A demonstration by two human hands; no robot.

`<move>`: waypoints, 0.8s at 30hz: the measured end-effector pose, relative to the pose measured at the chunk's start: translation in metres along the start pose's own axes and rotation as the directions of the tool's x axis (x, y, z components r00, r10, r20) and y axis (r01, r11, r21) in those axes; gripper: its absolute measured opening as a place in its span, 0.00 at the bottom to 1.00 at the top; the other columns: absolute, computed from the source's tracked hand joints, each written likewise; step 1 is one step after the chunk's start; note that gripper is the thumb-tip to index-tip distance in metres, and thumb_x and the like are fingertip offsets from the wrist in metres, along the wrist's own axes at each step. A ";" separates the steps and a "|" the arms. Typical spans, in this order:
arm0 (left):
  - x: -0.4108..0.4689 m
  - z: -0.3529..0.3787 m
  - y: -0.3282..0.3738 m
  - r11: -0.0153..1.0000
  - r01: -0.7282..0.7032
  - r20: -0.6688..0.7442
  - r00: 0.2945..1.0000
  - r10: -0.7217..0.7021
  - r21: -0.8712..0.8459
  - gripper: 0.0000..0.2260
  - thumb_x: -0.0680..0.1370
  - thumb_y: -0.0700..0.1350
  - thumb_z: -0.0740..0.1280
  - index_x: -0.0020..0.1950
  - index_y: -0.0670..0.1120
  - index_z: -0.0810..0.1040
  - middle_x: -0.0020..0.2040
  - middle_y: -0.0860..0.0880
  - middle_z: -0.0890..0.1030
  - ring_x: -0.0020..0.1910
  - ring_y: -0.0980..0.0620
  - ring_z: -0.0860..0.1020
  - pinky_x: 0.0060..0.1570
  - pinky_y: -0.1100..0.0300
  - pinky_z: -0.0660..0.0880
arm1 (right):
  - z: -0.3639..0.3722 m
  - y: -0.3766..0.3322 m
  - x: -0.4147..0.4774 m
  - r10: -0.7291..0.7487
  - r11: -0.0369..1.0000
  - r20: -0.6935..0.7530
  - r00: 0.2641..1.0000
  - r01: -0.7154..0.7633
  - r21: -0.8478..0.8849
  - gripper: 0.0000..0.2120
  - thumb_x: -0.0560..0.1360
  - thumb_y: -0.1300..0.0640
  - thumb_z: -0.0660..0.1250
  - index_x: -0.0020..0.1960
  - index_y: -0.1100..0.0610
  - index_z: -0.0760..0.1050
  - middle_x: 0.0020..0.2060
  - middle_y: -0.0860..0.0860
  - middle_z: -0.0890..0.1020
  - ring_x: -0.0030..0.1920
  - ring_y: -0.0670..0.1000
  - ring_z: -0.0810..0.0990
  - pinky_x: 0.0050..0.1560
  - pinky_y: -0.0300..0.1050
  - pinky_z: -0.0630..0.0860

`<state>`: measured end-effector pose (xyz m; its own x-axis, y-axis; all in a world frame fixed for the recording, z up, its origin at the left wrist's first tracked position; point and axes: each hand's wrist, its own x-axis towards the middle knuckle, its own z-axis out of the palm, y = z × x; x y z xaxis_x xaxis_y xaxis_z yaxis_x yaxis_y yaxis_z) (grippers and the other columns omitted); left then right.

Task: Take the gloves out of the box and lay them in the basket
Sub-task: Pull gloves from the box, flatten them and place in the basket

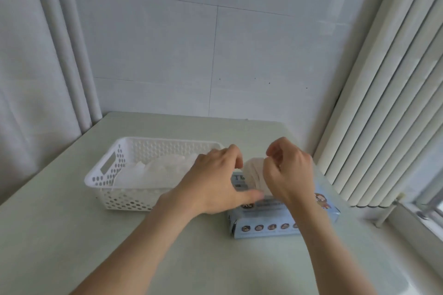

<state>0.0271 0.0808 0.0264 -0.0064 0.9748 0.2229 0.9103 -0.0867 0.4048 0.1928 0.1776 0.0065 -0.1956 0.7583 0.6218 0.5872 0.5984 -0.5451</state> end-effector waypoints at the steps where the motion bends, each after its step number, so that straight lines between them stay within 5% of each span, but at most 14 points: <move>1: -0.001 0.004 0.005 0.998 -0.013 0.030 0.999 0.011 0.064 0.32 0.67 0.76 0.71 0.58 0.56 0.68 0.56 0.60 0.73 0.54 0.55 0.71 0.58 0.55 0.69 | -0.003 0.008 -0.003 0.021 1.000 0.059 0.998 -0.019 -0.022 0.07 0.67 0.53 0.61 0.43 0.50 0.75 0.33 0.42 0.78 0.35 0.47 0.77 0.47 0.59 0.79; 7: 0.004 0.034 -0.003 0.957 -0.116 0.044 0.993 0.108 0.266 0.36 0.60 0.79 0.69 0.58 0.59 0.69 0.54 0.61 0.74 0.56 0.56 0.72 0.65 0.51 0.68 | 0.002 0.029 -0.010 -0.049 0.997 0.226 0.973 0.062 -0.050 0.08 0.72 0.46 0.66 0.48 0.46 0.81 0.43 0.37 0.79 0.46 0.44 0.79 0.56 0.57 0.77; 9: 0.006 0.037 -0.007 0.962 -0.111 0.029 0.994 0.107 0.250 0.35 0.62 0.79 0.68 0.60 0.60 0.71 0.55 0.62 0.75 0.58 0.57 0.73 0.66 0.52 0.67 | 0.009 0.035 -0.009 -0.065 0.997 0.186 0.980 0.072 -0.028 0.02 0.76 0.51 0.70 0.47 0.47 0.82 0.42 0.36 0.79 0.46 0.45 0.78 0.57 0.59 0.76; 16: 0.006 0.044 -0.009 0.963 -0.126 -0.031 0.990 0.137 0.239 0.38 0.65 0.77 0.67 0.65 0.57 0.63 0.59 0.60 0.77 0.61 0.55 0.74 0.66 0.51 0.67 | 0.016 0.038 -0.010 -0.040 0.996 -0.047 0.998 0.044 0.084 0.06 0.81 0.59 0.71 0.50 0.49 0.83 0.44 0.39 0.83 0.47 0.46 0.80 0.58 0.60 0.74; 24: 0.003 0.047 -0.002 0.953 -0.130 -0.075 0.985 0.155 0.273 0.53 0.63 0.78 0.69 0.80 0.63 0.47 0.54 0.57 0.80 0.57 0.52 0.77 0.65 0.49 0.67 | 0.006 0.031 -0.014 0.020 0.956 -0.237 0.971 0.051 0.288 0.04 0.82 0.52 0.63 0.51 0.44 0.75 0.46 0.39 0.81 0.44 0.46 0.80 0.50 0.66 0.78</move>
<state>0.0448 0.0938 -0.0154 0.1043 0.9314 0.3489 0.9815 -0.1531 0.1152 0.2087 0.1871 -0.0221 0.0077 0.6875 0.7262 0.3250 0.6851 -0.6520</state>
